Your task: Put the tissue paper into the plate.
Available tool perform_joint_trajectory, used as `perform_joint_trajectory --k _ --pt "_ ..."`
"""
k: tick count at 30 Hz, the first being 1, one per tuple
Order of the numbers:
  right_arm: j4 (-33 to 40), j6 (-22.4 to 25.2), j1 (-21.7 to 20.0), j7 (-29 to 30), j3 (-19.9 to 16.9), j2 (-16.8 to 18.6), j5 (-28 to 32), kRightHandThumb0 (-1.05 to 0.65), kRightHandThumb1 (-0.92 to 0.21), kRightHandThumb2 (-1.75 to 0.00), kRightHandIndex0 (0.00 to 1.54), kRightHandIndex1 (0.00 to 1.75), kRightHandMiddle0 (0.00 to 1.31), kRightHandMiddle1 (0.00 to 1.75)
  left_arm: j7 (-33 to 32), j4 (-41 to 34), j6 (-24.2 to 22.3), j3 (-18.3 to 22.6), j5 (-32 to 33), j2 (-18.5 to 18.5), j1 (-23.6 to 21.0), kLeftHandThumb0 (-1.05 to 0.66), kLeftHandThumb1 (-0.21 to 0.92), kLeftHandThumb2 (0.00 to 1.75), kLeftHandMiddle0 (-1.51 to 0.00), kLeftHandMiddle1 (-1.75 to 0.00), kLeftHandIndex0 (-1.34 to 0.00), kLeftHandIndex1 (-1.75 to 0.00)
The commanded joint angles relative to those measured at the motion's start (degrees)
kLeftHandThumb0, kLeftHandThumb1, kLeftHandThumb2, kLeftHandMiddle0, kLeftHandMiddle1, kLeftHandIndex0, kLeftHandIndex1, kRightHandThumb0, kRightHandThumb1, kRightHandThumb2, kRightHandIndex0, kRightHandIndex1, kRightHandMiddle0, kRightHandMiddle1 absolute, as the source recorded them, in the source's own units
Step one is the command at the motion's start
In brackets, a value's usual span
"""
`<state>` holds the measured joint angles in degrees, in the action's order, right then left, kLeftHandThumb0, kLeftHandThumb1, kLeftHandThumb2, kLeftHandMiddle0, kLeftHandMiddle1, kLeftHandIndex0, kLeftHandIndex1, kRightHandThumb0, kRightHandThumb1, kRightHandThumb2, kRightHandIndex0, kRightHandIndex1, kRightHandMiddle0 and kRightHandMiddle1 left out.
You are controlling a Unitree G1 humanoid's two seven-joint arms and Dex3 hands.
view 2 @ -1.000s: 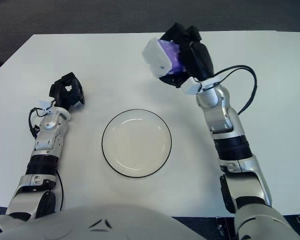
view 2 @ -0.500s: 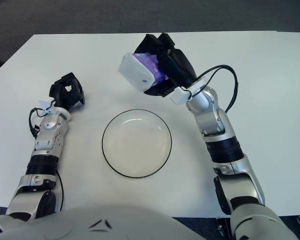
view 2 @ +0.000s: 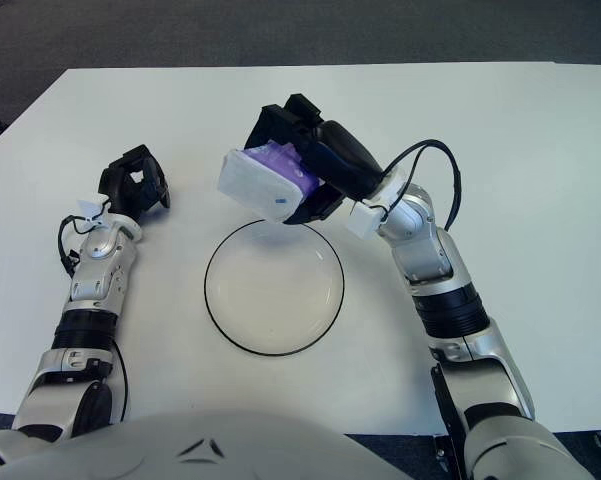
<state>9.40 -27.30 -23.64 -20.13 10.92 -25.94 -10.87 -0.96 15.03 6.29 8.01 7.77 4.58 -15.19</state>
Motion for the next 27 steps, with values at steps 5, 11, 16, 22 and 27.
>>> perform_joint_trajectory --k 5,11,16,22,27 --pt "2.89 1.47 0.31 -7.62 0.67 -2.16 5.8 0.0 -0.1 -1.56 0.79 1.71 0.55 1.75 -0.65 5.05 -0.81 -0.49 -0.1 -3.57 7.87 -0.42 0.67 0.93 -1.3 -1.75 -0.98 -1.75" --pt "4.5 5.38 -0.55 -14.73 1.53 -3.75 10.15 0.0 -0.09 -1.56 0.79 1.69 0.55 1.75 -0.66 5.05 -1.07 -0.34 0.07 -3.63 7.75 -0.42 0.67 0.93 -1.31 -1.75 -0.99 -1.75" --pt "5.62 7.25 -0.34 -17.83 0.98 -4.41 11.85 0.0 -0.09 -1.55 0.8 1.66 0.56 1.75 -0.52 4.97 -1.03 -0.16 0.49 -3.83 7.78 -0.41 0.66 0.93 -1.32 -1.75 -1.0 -1.75" --pt "7.37 9.54 0.17 -20.4 0.47 -5.9 12.01 0.0 -0.13 -1.51 0.76 1.67 0.54 1.75 -0.76 4.52 -2.11 -0.02 0.93 -3.94 7.79 -0.41 0.65 0.94 -1.31 -1.75 -0.99 -1.75" --pt "7.95 9.31 -0.26 -23.14 0.74 -7.68 11.6 0.0 -0.17 -1.44 0.72 1.73 0.59 1.6 -1.54 3.95 -2.72 -0.02 0.73 -4.12 7.88 -0.42 0.64 0.94 -1.3 -1.75 -0.99 -1.75"
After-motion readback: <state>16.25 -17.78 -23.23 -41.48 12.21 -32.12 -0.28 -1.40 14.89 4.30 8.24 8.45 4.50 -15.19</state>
